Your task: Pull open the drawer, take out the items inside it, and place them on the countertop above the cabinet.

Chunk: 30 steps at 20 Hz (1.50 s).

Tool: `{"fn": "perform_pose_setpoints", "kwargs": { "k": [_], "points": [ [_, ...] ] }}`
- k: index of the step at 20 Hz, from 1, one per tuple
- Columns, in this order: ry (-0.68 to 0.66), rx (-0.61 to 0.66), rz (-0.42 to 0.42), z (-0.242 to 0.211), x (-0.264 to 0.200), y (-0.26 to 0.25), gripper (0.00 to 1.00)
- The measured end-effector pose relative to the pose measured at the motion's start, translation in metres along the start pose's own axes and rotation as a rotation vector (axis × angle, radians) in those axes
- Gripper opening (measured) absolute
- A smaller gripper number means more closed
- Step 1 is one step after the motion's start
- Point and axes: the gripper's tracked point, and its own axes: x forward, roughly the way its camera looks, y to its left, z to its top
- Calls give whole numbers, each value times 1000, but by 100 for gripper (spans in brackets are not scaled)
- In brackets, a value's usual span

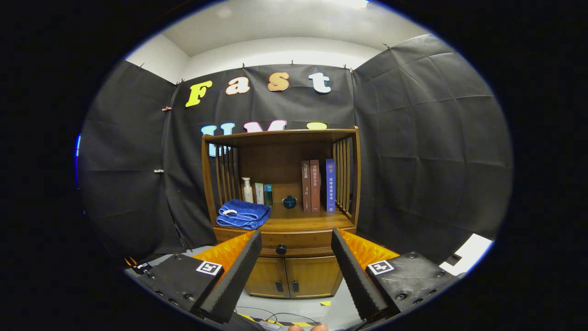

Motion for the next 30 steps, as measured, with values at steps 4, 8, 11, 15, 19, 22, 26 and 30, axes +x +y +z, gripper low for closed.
{"fn": "perform_pose_setpoints", "kwargs": {
  "k": [4,8,11,15,19,22,26,30],
  "points": [
    [7,2,-3,-8,11,-3,99],
    [13,-8,0,-21,38,-4,99],
    [14,6,18,-35,66,5,99],
    [15,9,42,-64,108,21,99],
    [55,-3,53,-108,156,38,99],
    [101,36,64,-144,192,50,99],
    [182,31,52,-199,237,55,99],
    [227,-1,33,-238,276,57,99]
  ]
}}
